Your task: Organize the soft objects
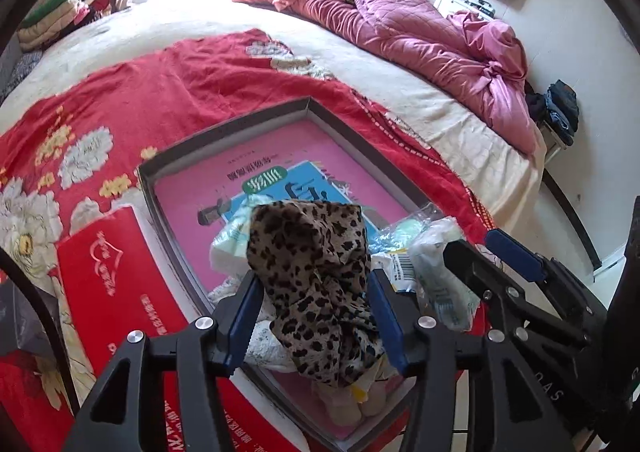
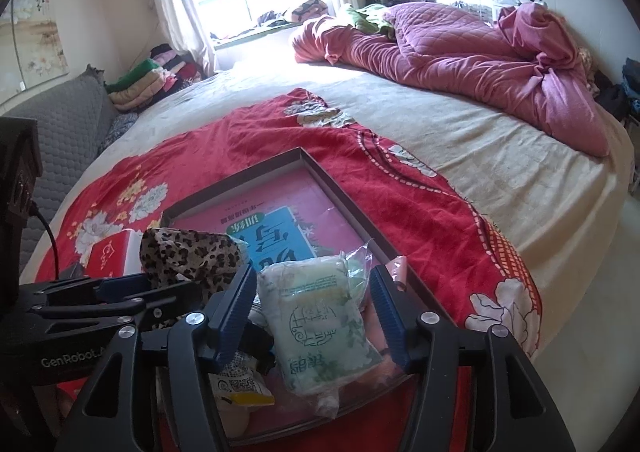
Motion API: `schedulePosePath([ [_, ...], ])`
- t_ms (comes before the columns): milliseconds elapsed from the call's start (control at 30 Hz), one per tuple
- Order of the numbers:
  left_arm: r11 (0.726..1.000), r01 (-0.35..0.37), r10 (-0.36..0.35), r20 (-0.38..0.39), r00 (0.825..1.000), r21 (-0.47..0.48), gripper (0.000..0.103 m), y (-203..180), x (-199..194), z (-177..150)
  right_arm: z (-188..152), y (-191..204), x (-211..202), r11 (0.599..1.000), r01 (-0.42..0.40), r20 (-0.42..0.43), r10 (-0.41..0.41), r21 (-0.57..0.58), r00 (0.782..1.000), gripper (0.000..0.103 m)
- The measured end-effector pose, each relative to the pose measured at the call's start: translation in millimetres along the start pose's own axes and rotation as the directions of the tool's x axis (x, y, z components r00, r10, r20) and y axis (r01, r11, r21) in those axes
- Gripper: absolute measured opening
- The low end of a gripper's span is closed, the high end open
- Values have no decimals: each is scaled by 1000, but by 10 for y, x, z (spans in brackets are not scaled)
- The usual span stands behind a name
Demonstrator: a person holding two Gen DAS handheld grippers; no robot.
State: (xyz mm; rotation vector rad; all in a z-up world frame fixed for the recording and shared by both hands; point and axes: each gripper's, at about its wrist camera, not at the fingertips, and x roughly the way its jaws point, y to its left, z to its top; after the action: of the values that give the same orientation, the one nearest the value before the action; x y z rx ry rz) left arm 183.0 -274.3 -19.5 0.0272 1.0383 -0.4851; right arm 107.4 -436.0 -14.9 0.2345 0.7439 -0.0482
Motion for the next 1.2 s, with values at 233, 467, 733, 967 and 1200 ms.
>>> schedulePosePath([
  [233,1000,-5,5,31,1000,-4,59,28,-151,20,-2,8,-68,1000,17,6,-17,-9,1000,65],
  [467,1000,-15,16,51,999,-9,65,73,-267,-6,17,-25,-171,999,41,26,-41,-3,999,70],
  [733,999,-29,31,85,996,-15,79,150,-493,-87,18,66,-396,997,82,71,-81,-13,994,74],
  [967,998,-57,59,118,991,-23,80,247,-777,-182,18,283,-598,997,72,87,-69,-32,994,76],
  [1200,996,-89,92,135,987,-22,81,322,-1066,-379,-99,531,-839,996,78,84,-75,-34,994,78],
])
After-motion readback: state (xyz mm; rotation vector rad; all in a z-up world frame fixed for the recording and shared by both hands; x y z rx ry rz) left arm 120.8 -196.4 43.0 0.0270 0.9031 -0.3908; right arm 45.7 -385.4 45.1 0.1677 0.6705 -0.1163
